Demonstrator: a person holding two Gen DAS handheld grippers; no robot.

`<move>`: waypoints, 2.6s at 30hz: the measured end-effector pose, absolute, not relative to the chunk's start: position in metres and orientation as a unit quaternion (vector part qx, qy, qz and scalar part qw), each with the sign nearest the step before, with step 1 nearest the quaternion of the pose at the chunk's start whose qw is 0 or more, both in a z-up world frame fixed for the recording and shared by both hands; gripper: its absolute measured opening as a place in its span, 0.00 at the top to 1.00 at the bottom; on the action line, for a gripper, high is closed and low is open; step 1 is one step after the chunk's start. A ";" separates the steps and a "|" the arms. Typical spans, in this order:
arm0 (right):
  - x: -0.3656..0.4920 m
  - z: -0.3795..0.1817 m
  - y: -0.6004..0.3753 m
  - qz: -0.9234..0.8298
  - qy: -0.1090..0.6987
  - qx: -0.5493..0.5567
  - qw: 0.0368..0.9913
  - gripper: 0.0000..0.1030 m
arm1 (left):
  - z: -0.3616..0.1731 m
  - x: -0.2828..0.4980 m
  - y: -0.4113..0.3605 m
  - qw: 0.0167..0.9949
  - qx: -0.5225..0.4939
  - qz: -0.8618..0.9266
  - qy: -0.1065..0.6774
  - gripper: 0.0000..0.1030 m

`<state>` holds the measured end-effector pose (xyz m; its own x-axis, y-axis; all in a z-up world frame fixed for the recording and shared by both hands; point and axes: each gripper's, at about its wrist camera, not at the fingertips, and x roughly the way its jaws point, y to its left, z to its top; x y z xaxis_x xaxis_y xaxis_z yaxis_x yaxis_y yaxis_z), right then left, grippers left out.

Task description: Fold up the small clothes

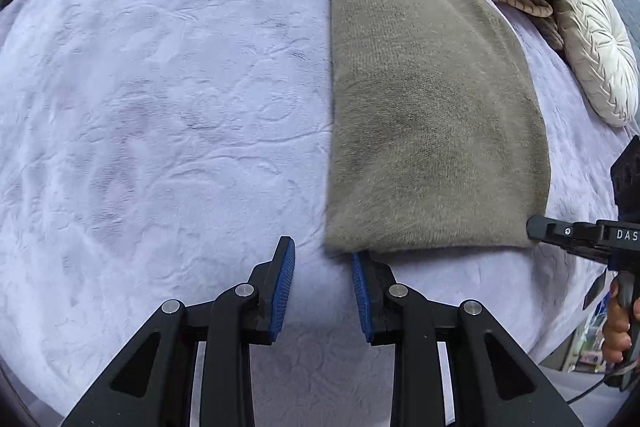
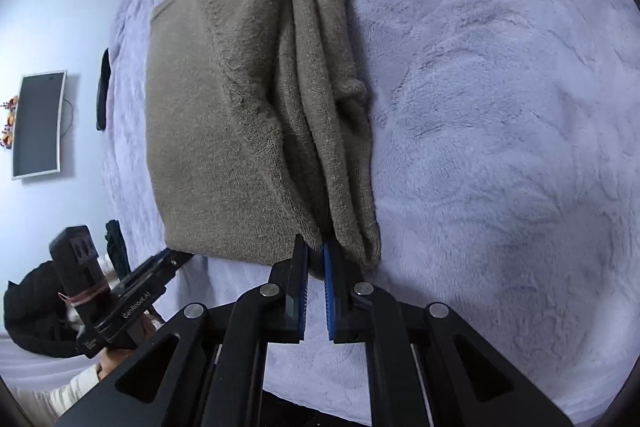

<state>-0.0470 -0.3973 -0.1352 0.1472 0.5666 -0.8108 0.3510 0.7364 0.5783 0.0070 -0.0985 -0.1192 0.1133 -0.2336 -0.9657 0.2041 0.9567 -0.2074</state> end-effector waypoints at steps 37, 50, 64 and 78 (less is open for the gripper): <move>0.036 -0.105 -0.410 0.026 0.652 0.247 0.716 0.46 | -0.119 0.035 -0.143 0.744 0.027 -0.128 0.655 0.47; 0.068 -0.097 -0.443 0.039 0.596 0.331 0.731 0.36 | -0.124 0.054 -0.149 0.741 0.044 -0.116 0.660 0.36; 0.084 -0.130 -0.458 0.024 0.621 0.335 0.708 0.81 | -0.124 0.064 -0.161 0.739 0.043 -0.128 0.660 0.36; 0.045 -0.109 -0.471 0.009 0.629 0.338 0.700 0.53 | -0.131 0.058 -0.165 0.733 0.039 -0.129 0.667 0.36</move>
<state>0.0449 -0.4706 -0.1087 0.2096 0.4386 -0.8739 0.4120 0.7709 0.4857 0.0585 -0.1654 -0.1308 0.0779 -0.1374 -0.9874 0.2412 0.9636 -0.1150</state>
